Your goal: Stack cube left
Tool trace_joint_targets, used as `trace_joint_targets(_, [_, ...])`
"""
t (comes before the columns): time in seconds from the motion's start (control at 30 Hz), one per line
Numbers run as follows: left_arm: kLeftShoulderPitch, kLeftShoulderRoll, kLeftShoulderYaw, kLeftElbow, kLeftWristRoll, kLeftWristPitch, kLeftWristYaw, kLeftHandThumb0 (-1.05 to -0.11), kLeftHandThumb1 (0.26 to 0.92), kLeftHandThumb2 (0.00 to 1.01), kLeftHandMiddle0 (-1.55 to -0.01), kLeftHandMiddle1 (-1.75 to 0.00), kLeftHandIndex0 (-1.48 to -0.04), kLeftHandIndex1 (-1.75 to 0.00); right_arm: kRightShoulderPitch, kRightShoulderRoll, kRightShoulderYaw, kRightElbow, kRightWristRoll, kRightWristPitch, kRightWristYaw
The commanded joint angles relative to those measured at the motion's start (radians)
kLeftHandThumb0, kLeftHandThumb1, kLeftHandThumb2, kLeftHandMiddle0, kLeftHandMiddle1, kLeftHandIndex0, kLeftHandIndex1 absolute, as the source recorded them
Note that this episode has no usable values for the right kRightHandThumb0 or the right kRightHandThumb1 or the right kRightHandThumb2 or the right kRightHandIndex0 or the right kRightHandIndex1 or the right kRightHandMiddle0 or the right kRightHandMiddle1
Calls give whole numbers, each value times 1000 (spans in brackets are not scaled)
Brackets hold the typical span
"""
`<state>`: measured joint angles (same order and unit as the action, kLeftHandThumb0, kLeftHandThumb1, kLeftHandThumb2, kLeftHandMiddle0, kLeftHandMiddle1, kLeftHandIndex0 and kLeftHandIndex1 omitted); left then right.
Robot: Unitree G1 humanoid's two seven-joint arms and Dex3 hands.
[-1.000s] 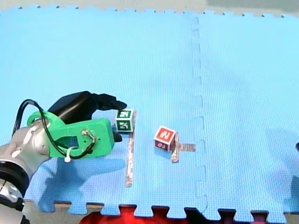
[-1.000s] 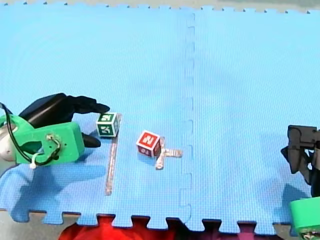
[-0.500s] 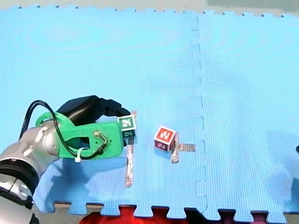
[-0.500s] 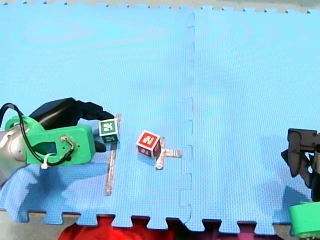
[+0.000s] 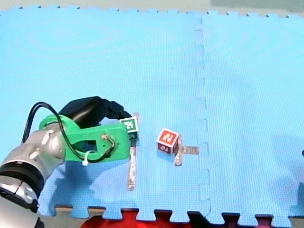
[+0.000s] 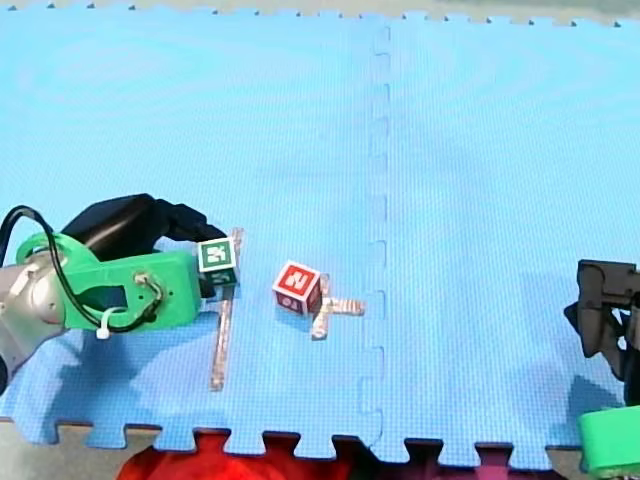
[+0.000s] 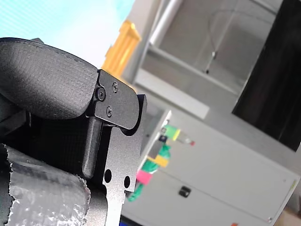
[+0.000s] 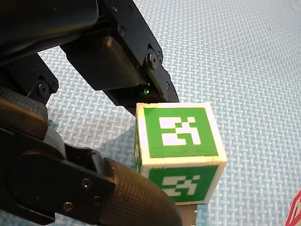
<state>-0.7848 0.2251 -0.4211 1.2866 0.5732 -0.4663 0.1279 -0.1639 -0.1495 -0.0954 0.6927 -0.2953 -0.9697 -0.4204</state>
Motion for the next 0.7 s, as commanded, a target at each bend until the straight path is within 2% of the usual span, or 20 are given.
trace_joint_targets(0.0, [0,1,4,2,-4,10,7,-386,769,8,-1011,-1746,-1314,-151,3,-2,-5,-5,7,3,-3])
trace_joint_targets(0.03, [1,1,4,2,-4,12,11,-335,774,3,-1014,-1746,-1265,-555,2,-2,-5,-4,8,2,-3])
trace_joint_targets(0.07, [3,1,6,2,-5,11,17,-320,776,2,-1015,-1746,-1180,-833,1,-2,-6,-3,8,0,-3])
trace_joint_targets(0.1, [7,1,12,3,-10,6,25,-312,777,1,-1015,-1746,-1124,-1018,0,-3,-6,-1,10,-3,-2])
trace_joint_targets(0.13, [11,0,19,4,-18,-2,33,-329,781,2,-1011,-1746,-1040,-1086,0,-4,-7,0,11,-6,-1])
trace_joint_targets(0.2, [17,-1,30,4,-29,-16,45,-353,786,1,-996,-1746,-1007,-989,0,-6,-7,1,13,-10,1])
trace_joint_targets(0.23, [19,0,32,5,-30,-21,49,-363,788,1,-980,-1746,-1021,-881,0,-6,-7,0,13,-12,1])
trace_joint_targets(0.33, [27,3,33,5,-28,-47,74,-380,792,2,-960,-1746,-1055,-709,-1,-6,-7,2,15,-17,3])
trace_joint_targets(0.67, [45,15,27,14,-6,-112,176,-432,815,7,-907,-1746,-1072,-646,1,-4,-8,-5,14,-18,4])
